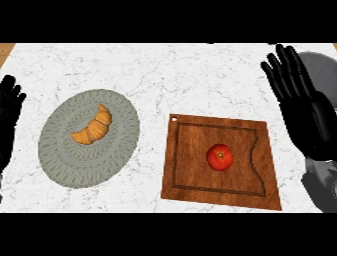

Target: Pick the tomato from the cutting board and place it in the pan

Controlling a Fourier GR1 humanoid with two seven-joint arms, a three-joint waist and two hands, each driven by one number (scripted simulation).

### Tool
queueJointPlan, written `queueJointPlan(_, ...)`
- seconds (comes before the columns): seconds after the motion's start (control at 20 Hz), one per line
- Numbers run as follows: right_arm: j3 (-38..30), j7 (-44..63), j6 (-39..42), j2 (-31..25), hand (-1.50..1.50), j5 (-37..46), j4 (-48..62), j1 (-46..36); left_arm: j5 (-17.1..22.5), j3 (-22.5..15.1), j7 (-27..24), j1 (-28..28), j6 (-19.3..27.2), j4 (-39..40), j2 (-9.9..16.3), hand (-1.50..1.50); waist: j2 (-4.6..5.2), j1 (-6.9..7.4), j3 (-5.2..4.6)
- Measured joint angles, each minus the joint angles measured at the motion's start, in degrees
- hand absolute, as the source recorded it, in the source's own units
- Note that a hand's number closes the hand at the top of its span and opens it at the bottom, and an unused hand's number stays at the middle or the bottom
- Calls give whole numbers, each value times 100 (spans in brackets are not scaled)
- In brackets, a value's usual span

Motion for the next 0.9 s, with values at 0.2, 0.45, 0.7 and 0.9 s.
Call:
queueJointPlan(0.2,713,2,506,-141,150,650,259,-496,229,-317,109,-127,-346,43,-341,0,-75,78,15)
queueJointPlan(0.45,1522,-138,911,-840,-150,2277,359,-1383,663,-846,251,-126,-867,30,-848,0,-137,129,-37)
queueJointPlan(0.7,1978,-1284,490,-453,-150,3426,1104,-1467,907,-1131,107,-95,-1282,349,-1330,0,-121,69,20)
queueJointPlan(0.9,2479,-1291,698,-461,-150,4227,1343,-1695,919,-1227,66,7,-1411,430,-1477,0,-162,34,28)
